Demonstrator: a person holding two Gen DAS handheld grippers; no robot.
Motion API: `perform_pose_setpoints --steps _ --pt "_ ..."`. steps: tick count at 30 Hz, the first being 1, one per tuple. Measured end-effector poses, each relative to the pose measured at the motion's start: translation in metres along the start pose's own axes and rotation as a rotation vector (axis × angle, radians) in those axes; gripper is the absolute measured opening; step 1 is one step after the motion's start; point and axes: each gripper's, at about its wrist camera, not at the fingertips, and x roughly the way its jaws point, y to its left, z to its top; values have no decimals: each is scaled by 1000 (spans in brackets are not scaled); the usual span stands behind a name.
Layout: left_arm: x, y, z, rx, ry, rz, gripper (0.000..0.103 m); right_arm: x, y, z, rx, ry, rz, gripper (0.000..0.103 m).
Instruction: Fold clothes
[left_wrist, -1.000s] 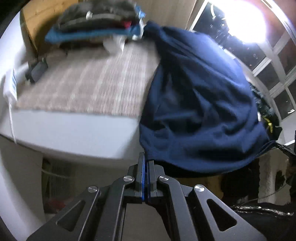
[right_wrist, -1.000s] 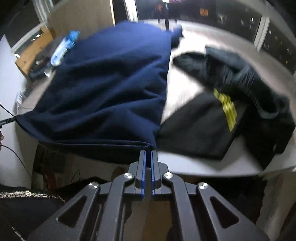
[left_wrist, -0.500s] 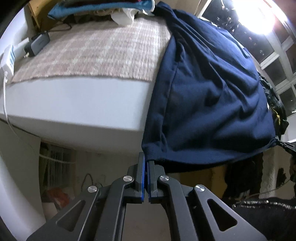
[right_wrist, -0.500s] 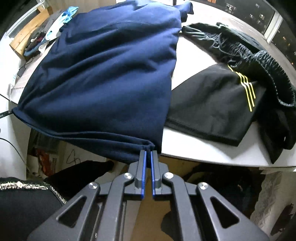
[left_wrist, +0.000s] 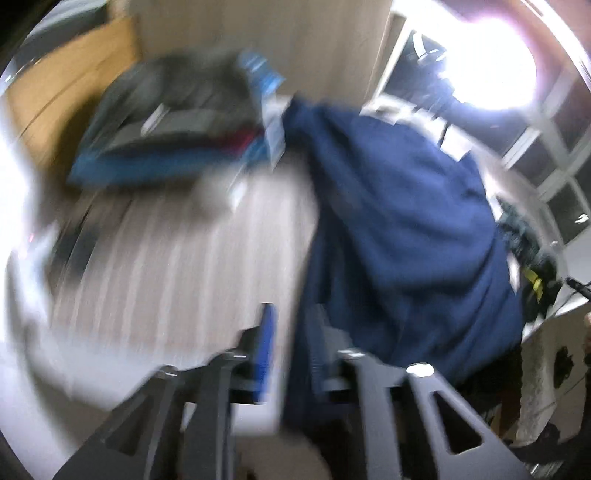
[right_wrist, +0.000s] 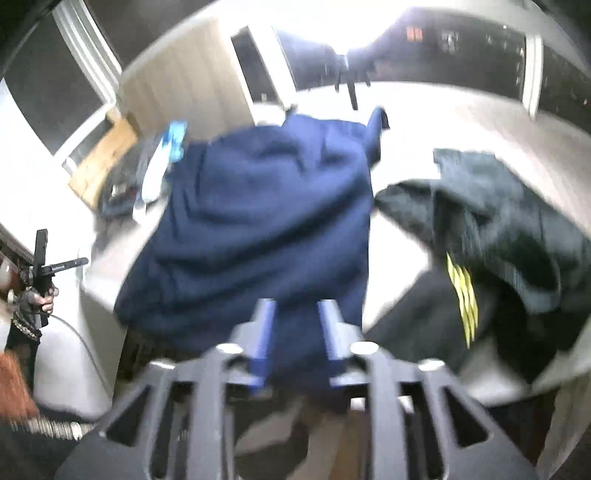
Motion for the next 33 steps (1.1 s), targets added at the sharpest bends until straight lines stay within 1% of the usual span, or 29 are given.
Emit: perform_pose_setpoints --steps 2,4,6,10,11,13,16,17,19,22,25,27,28,29,30,31,33 --pt "35 -8 51 -2 -5 -24 37 24 7 34 -14 -20 20 35" --pt "75 -8 91 -29 8 -23 37 57 10 68 0 -24 -1 36" --pt "118 -3 124 -72 31 -27 37 88 6 95 34 -6 -15 36" --pt "195 11 159 -140 143 -49 37 145 -22 134 135 28 -65 36" --pt "207 14 163 -152 163 -58 37 157 -31 142 160 37 -77 36" --pt "221 16 169 -157 178 -77 37 178 -51 156 218 50 -96 36" --pt "226 18 178 -173 169 -115 37 192 -88 168 322 48 -110 36" --pt "228 17 180 -174 167 -120 37 197 -98 172 349 44 -125 36" --pt "233 12 184 -159 168 -111 38 209 -115 181 387 47 -120 37" --pt "239 14 185 -185 156 -107 38 233 -130 192 411 78 -79 39" --pt "233 19 185 -219 122 -99 38 262 -135 200 395 125 -52 39" --pt "229 19 185 -224 92 -88 34 275 -138 202 395 132 -54 39" --pt "227 19 186 -219 73 -79 17 281 -139 202 400 131 -51 38" --pt "224 17 187 -209 53 -66 3 284 -139 201 397 121 -44 34" --pt "219 16 188 -200 27 -55 2 283 -135 201 372 108 -47 10" --pt "210 14 188 -194 -4 -47 2 280 -130 202 334 97 -57 3" --pt "184 8 191 -161 -96 3 2 270 -119 204 259 64 -84 3"
